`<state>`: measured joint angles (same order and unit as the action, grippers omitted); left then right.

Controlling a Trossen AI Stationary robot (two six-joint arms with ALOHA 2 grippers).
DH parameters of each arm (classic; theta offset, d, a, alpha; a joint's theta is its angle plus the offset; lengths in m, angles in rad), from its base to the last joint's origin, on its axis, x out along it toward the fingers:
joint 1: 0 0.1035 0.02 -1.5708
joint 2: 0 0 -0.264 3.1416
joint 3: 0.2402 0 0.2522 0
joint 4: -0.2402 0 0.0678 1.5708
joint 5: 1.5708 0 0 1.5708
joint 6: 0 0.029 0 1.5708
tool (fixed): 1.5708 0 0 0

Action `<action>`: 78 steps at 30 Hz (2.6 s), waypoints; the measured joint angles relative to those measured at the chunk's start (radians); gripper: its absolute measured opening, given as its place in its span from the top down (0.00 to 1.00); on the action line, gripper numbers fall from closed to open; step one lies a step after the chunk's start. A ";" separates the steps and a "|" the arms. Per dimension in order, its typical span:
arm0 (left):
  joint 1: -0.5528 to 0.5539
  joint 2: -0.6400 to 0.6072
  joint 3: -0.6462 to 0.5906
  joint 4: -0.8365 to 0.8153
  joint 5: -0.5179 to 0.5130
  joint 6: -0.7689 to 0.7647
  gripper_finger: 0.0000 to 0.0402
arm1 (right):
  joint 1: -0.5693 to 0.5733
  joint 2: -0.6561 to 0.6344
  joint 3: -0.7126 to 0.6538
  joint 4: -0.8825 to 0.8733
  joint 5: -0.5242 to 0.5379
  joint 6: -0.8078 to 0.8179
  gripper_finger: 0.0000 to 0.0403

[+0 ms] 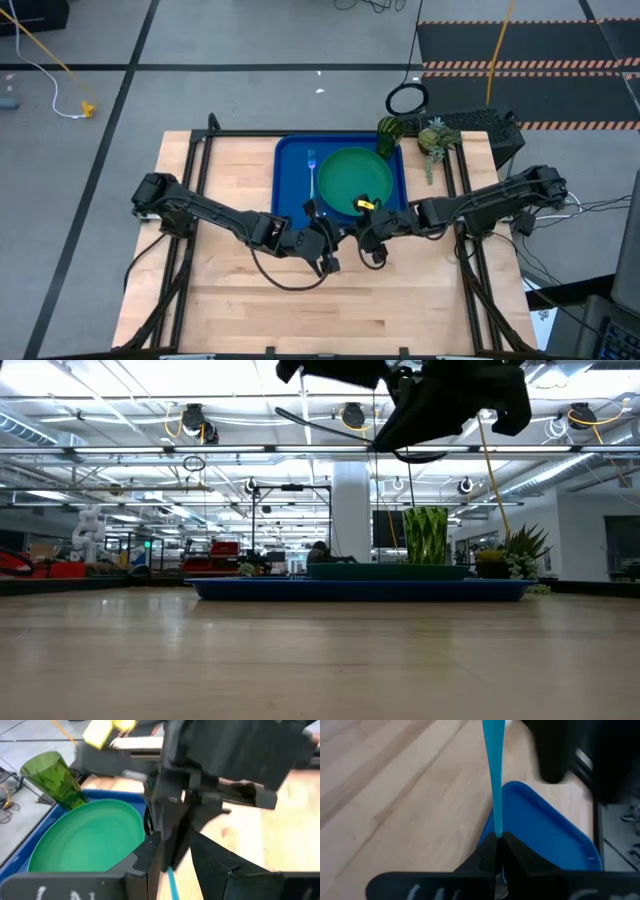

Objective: Pick and place plate/cup/fork/spoon on tray
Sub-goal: Put the light blue spoon on the blue serving tray to the left of the blue fork

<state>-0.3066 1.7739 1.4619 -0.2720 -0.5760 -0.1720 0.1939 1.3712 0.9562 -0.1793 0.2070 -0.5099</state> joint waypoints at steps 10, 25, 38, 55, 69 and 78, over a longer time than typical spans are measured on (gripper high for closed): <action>0.016 0.027 0.001 -0.072 0.000 -0.035 0.73 | -0.037 0.000 0.000 -0.006 0.010 0.052 0.99; 0.075 0.073 0.001 -0.149 0.054 -0.088 0.73 | -0.037 0.000 -0.001 -0.017 0.010 0.076 0.99; 0.094 0.102 0.001 -0.134 0.069 -0.065 0.73 | -0.037 0.000 -0.001 -0.019 0.033 0.097 0.99; 0.099 0.103 0.001 -0.127 0.032 -0.023 0.73 | -0.037 0.000 -0.001 -0.022 0.033 0.129 0.99; 0.099 0.103 0.001 -0.123 0.041 -0.012 0.97 | -0.037 0.000 -0.001 -0.020 0.033 0.132 0.99; 0.106 0.103 0.001 -0.161 0.051 -0.024 0.97 | -0.037 -0.026 -0.001 -0.029 0.032 0.132 0.86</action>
<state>-0.2003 1.8771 1.4631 -0.4328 -0.5246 -0.1958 0.1566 1.3452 0.9554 -0.2087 0.2392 -0.3775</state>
